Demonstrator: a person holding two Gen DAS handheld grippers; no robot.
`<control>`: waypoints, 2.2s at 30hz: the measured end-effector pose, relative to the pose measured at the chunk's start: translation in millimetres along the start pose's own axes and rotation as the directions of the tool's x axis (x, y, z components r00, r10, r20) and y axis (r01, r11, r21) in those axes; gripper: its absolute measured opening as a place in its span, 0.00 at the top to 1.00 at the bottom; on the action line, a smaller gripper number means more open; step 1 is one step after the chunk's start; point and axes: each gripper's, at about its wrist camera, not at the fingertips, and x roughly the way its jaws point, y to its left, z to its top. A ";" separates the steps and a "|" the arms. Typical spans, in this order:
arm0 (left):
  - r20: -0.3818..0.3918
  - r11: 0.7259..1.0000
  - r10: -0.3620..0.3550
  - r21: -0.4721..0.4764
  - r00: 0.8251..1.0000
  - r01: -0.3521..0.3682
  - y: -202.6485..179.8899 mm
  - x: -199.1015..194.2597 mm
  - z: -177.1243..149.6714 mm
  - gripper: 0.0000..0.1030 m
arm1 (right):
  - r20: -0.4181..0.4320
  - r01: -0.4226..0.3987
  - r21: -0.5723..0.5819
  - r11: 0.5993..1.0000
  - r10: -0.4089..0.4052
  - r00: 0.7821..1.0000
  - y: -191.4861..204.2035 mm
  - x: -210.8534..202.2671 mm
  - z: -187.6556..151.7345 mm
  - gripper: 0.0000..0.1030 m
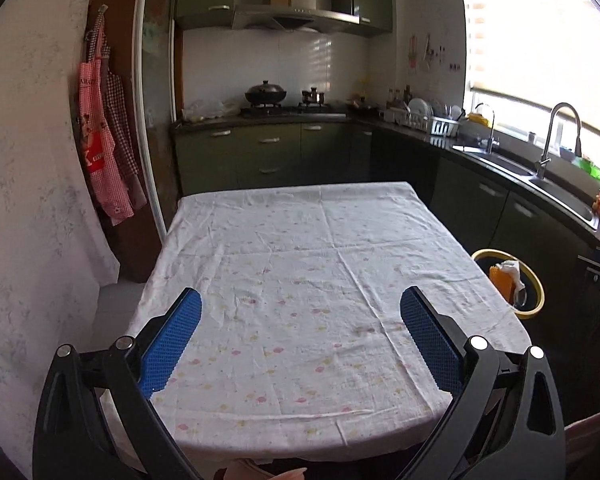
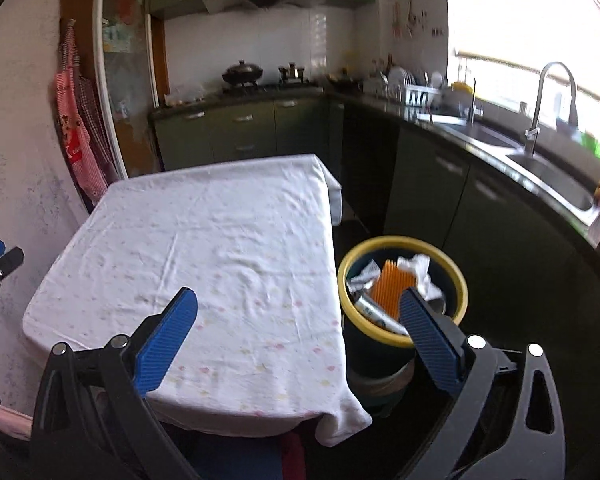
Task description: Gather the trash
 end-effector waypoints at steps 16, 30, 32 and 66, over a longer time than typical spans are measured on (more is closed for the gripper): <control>0.052 0.999 0.013 -0.049 0.999 -0.011 12.0 -32.9 7.5 0.05 | 0.047 0.062 -0.022 0.998 -0.060 0.997 7.5 -22.9 -2.8 0.07; 0.041 0.998 0.026 -0.049 0.999 -0.024 12.1 -29.9 8.2 0.05 | 0.016 0.040 -0.006 0.999 -0.040 0.999 4.1 -7.7 -6.5 0.07; 0.040 0.999 0.022 -0.047 0.999 -0.020 11.0 -29.4 7.9 0.05 | 0.016 0.041 -0.008 0.999 -0.041 0.999 3.8 -7.4 -6.7 0.07; 0.046 1.000 0.012 -0.016 0.999 -0.012 1.2 -31.9 8.5 0.05 | 0.012 0.051 0.017 0.999 -0.051 0.999 1.8 -1.5 -9.8 0.07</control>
